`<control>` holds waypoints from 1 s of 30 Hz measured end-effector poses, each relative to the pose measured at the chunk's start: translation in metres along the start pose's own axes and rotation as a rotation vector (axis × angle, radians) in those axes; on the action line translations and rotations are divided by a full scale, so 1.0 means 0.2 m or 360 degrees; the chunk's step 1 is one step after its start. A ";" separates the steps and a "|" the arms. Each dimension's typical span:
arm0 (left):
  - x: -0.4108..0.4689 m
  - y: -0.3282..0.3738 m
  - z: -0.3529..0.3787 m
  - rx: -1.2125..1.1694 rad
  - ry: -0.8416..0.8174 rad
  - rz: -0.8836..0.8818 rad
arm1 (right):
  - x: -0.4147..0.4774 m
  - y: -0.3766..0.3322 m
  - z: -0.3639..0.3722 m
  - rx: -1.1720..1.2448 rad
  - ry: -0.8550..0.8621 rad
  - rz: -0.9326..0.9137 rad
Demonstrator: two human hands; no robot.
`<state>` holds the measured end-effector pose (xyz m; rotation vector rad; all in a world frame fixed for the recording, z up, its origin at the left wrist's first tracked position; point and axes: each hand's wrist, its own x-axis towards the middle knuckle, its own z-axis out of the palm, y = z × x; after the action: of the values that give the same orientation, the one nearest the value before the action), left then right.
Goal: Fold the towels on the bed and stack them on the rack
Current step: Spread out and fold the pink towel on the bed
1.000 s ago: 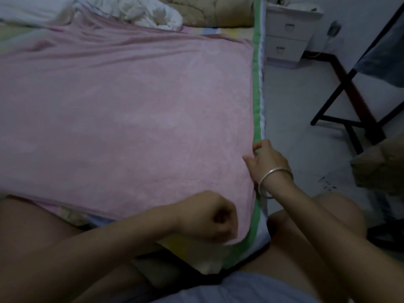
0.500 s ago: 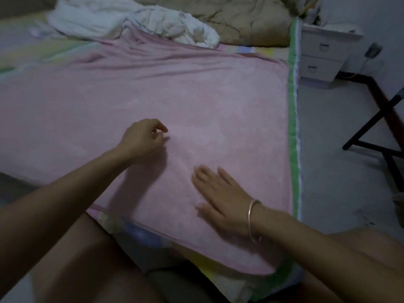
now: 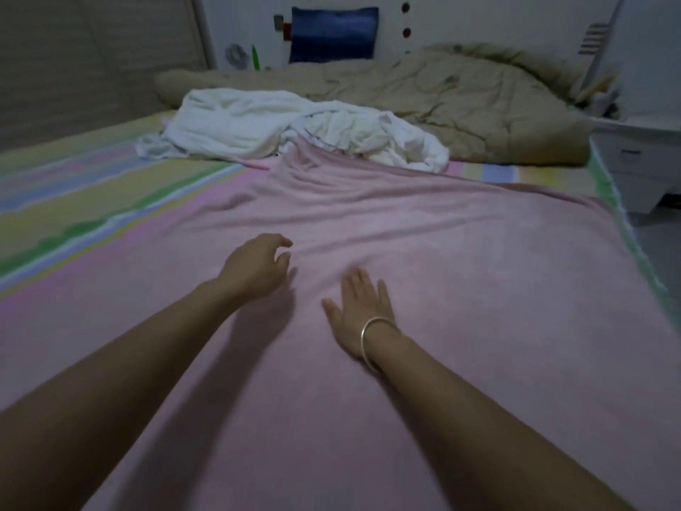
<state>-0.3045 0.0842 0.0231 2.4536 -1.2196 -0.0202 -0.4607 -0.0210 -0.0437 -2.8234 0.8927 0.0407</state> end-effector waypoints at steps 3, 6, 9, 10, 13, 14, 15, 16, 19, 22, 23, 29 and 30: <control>0.21 -0.12 0.01 0.0042 -0.0052 0.0006 | 0.16 -0.16 0.03 -0.0042 0.0025 -0.0108; 0.44 -0.25 0.03 0.0069 -0.0104 0.0036 | 0.39 -0.26 0.04 -0.0034 0.0076 -0.0131; 0.65 -0.36 0.06 0.0116 -0.0165 0.0123 | 0.60 -0.33 0.03 -0.0043 0.0135 -0.0086; 0.70 -0.38 0.07 0.0145 -0.0168 0.0172 | 0.66 -0.34 0.03 -0.0043 0.0137 -0.0070; 0.91 -0.49 0.09 0.0204 -0.0178 0.0322 | 0.90 -0.38 -0.01 -0.0007 0.0328 0.0007; 0.97 -0.52 0.10 0.0198 -0.0193 0.0340 | 0.98 -0.37 -0.04 0.0009 0.0396 0.0043; 1.04 -0.56 0.11 0.0201 -0.0200 0.0356 | 1.07 -0.37 -0.06 0.0010 0.0446 0.0093; 1.13 -0.59 0.12 0.0209 -0.0212 0.0373 | 1.16 -0.36 -0.09 0.0012 0.0469 0.0152; 1.32 -0.66 0.15 0.0229 -0.0207 0.0436 | 1.38 -0.33 -0.15 -0.0016 0.0474 0.0275; 1.51 -0.75 0.21 0.0189 -0.0135 0.0435 | 1.60 -0.30 -0.22 -0.0012 0.0567 0.0325; 1.57 -0.78 0.24 0.0164 -0.0113 0.0413 | 1.67 -0.29 -0.23 0.0023 0.0580 0.0347; 1.94 -0.83 0.34 -0.0401 0.0050 0.0090 | 2.21 -0.24 -0.37 0.0414 0.0569 0.0504; 2.01 -0.83 0.35 -0.0486 0.0082 0.0043 | 2.31 -0.24 -0.40 0.0456 0.0593 0.0533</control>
<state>0.0577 -0.1590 -0.0356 2.1612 -1.1350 -0.1258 -0.0580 -0.2587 0.0052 -2.4259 1.3203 -0.5385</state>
